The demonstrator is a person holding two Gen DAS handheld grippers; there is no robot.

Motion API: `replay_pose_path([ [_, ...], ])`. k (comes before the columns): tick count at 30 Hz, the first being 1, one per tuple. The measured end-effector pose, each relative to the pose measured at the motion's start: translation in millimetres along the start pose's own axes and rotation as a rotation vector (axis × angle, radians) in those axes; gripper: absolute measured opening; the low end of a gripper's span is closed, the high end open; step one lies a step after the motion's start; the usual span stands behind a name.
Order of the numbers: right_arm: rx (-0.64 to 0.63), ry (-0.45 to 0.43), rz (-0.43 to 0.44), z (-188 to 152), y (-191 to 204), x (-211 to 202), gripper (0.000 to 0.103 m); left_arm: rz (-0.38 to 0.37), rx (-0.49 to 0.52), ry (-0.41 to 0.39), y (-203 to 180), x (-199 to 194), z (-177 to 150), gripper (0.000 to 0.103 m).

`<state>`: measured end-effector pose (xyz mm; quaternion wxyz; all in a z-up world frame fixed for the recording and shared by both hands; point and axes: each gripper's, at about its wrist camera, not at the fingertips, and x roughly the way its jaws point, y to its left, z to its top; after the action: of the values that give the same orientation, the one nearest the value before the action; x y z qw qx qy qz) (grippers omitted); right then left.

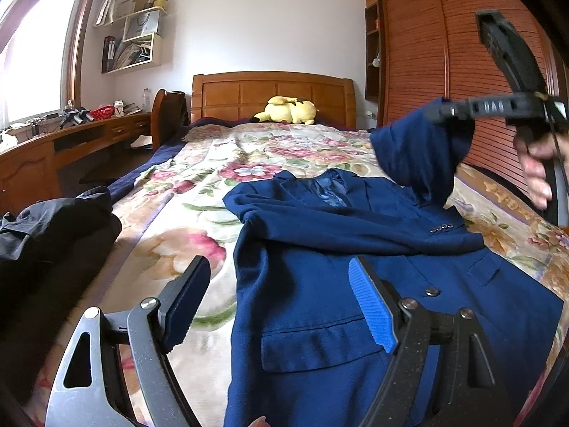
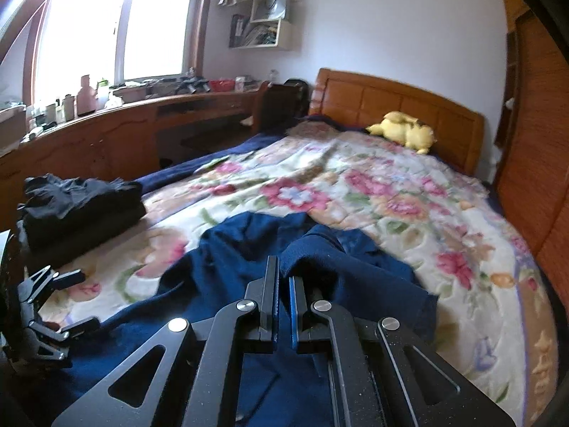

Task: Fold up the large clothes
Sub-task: 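Lift the sleeve with the right tool and lay it across the jacket front, then open the right tool and release the folded sleeve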

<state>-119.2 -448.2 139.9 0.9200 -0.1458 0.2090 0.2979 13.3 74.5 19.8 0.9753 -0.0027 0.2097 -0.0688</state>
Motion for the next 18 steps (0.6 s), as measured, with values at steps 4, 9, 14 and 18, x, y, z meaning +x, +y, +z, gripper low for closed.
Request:
replay_pose_path([
  [4, -0.011, 0.11, 0.011, -23.3, 8.8, 20.6, 0.004, 0.004, -0.001, 0.001, 1.1, 0.4, -0.1, 0.081],
  [9, -0.048, 0.209, 0.017, -57.4, 18.8, 38.5, 0.004, 0.005, 0.002, 0.006, 1.1, 2.1, -0.9, 0.081],
  [14, -0.019, 0.269, 0.028, -79.7, 27.9, 51.0, 0.013, 0.009, 0.011, 0.012, -0.6, 5.1, -0.7, 0.081],
  [18, 0.012, 0.304, 0.029, -93.5, 35.1, 57.8, 0.024, 0.01, 0.014, 0.014, -1.3, 6.3, -0.6, 0.081],
])
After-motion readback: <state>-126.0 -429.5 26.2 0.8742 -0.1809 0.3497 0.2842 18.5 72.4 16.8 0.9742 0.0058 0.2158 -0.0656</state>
